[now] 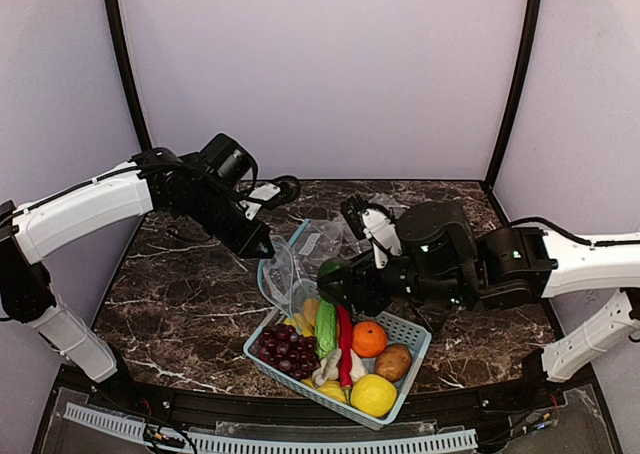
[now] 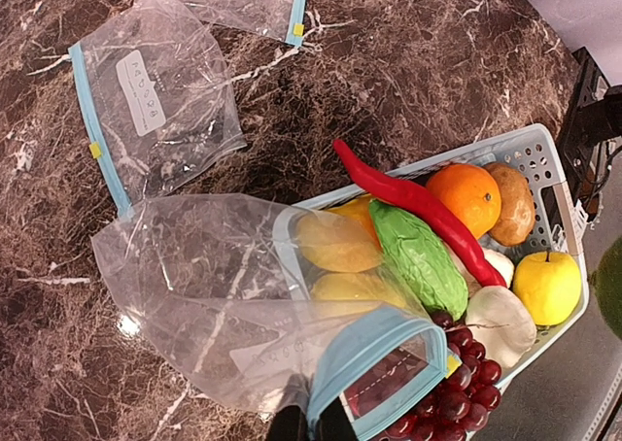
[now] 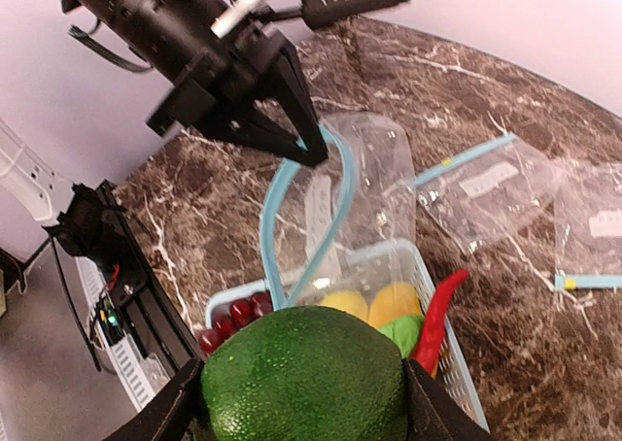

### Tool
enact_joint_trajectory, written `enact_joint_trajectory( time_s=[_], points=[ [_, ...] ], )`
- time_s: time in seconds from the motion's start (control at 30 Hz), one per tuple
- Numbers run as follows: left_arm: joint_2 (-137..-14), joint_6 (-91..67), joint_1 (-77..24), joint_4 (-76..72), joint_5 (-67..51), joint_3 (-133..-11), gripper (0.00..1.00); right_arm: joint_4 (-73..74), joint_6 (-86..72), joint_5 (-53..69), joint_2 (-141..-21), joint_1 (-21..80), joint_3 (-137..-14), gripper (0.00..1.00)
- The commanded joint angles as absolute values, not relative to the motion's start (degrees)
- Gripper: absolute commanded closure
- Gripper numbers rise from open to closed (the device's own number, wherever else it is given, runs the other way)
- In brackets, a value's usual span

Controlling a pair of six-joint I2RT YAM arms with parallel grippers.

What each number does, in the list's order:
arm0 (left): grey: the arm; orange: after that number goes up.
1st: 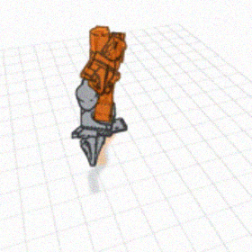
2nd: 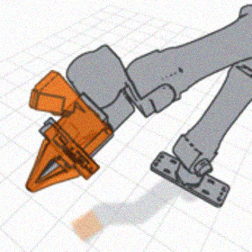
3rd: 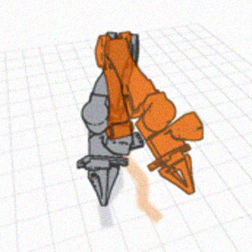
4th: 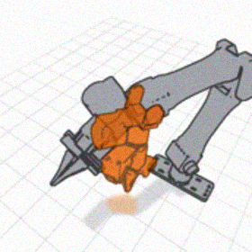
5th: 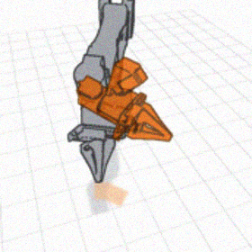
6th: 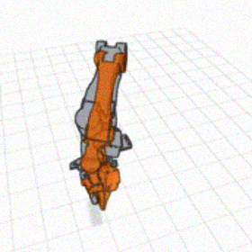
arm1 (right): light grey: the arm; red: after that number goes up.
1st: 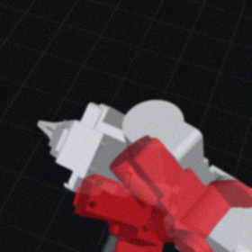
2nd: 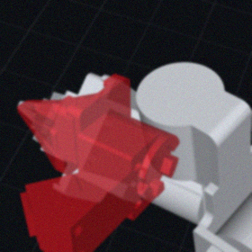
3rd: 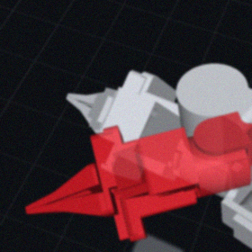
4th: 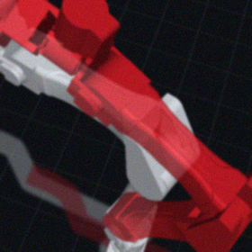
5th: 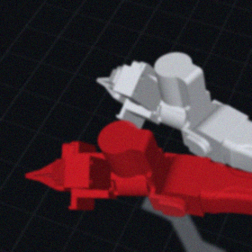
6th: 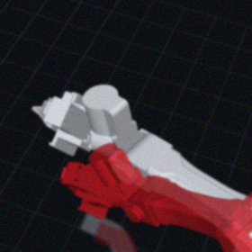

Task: Place the food in the zip-top bag and seal the zipper
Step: Pick up the fake fruit from the bin, then place the fake fruit in the zipper food storage bag.

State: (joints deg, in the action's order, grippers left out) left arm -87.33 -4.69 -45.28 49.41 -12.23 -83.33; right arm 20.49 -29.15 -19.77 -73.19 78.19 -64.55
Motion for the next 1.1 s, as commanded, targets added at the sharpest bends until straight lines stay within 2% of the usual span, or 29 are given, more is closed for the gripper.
enact_joint_trajectory(
  time_s=[0.0, 0.2, 0.33, 0.7, 1.07],
  points=[
    [-87.0, -4.3, -45.3, 50.4, -13.4, -84.5, 0.99, 2.5, -18.1, -20.3, -76.9, 79.2, -66.6, 0.64],
    [-87.5, -3.8, -45.3, 50.8, -13.4, -84.8, 0.99, -12.4, -9.7, -18.0, -81.8, 79.3, -64.6, 0.64],
    [-87.7, -3.7, -45.3, 50.8, -13.3, -85.0, 0.99, -16.2, -6.3, -16.9, -85.5, 79.4, -64.1, 0.64],
    [-87.7, -3.8, -45.3, 50.9, -13.3, -85.3, 0.99, -15.5, -4.2, -20.5, -94.5, 78.9, -66.1, 0.65],
    [-87.5, -3.9, -45.2, 51.2, -13.5, -85.2, 0.99, -7.1, -10.7, -28.5, -100.0, 75.7, -70.6, 0.66]
  ],
)
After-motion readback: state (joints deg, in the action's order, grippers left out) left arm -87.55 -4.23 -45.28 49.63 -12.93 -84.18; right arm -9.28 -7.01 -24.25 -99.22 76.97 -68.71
